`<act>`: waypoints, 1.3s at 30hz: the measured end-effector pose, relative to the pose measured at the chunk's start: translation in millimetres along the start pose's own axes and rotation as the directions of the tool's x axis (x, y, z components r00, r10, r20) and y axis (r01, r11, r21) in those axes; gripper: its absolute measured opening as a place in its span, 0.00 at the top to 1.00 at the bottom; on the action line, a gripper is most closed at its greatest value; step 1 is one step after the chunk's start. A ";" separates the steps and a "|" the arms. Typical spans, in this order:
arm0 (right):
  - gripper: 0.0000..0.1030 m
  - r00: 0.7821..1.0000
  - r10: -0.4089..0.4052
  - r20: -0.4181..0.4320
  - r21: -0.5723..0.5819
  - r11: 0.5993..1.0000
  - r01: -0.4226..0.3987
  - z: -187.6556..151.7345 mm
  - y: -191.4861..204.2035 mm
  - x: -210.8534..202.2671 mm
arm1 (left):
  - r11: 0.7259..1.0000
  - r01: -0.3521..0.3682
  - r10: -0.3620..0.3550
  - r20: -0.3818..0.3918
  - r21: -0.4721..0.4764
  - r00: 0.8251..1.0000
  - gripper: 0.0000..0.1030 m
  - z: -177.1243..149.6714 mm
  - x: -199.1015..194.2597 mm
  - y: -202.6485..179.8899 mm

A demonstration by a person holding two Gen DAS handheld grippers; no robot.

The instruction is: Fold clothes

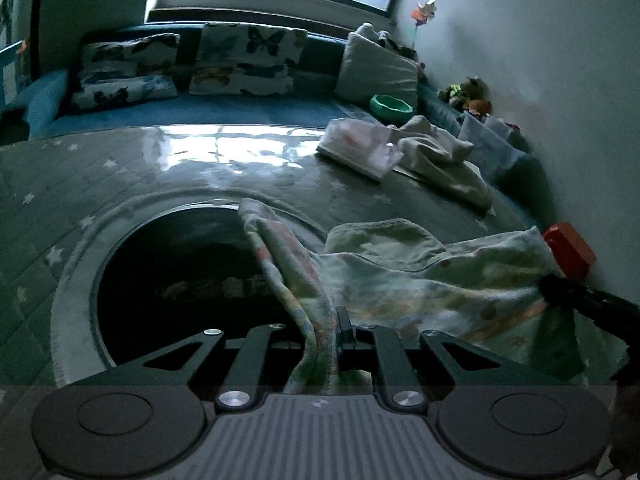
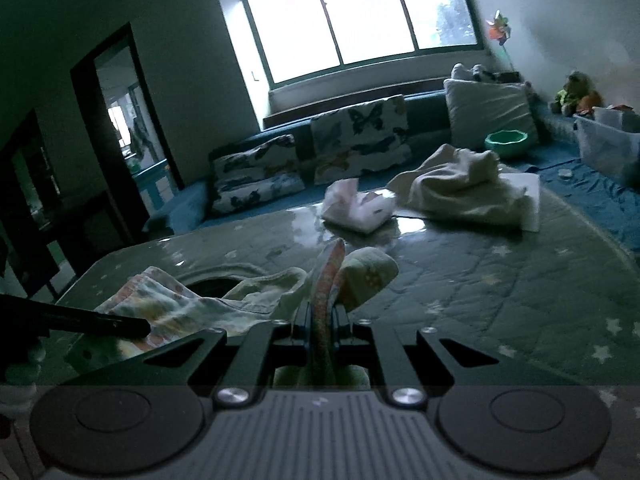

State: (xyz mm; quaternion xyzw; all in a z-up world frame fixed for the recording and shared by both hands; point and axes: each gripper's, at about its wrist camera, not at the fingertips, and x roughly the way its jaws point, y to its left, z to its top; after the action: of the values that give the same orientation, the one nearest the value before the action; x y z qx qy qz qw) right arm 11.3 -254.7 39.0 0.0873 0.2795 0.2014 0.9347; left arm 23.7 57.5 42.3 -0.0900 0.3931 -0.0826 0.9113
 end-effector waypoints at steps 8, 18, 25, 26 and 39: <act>0.92 0.999 -0.038 0.024 0.003 0.999 0.038 2.6 -16.2 -10.3 | 0.998 -0.014 0.015 -0.012 0.068 1.000 0.87 9.3 15.3 -31.2; 0.92 0.996 -0.084 0.035 0.024 0.996 0.083 3.1 -36.1 -16.6 | 0.987 -0.042 0.045 -0.012 0.154 0.999 0.87 19.7 37.1 -63.5; 0.92 0.994 -0.104 0.032 0.034 0.994 0.103 2.8 -45.7 -14.2 | 0.979 -0.055 0.060 -0.019 0.195 0.998 0.87 21.5 49.5 -75.9; 0.92 0.994 -0.106 0.031 0.034 0.994 0.105 3.0 -46.5 -14.1 | 0.978 -0.058 0.063 -0.019 0.198 0.998 0.87 22.4 51.0 -77.0; 0.92 0.991 -0.129 0.035 0.009 0.992 0.128 10.1 -50.4 -10.8 | 0.956 -0.109 0.110 0.008 0.271 0.994 0.87 27.8 63.1 -92.4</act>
State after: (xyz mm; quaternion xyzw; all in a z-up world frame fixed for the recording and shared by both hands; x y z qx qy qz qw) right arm 25.2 -305.3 38.7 0.0759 0.2685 0.1382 0.9503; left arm 79.5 -43.3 38.0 0.0577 0.3857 -0.0854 0.9169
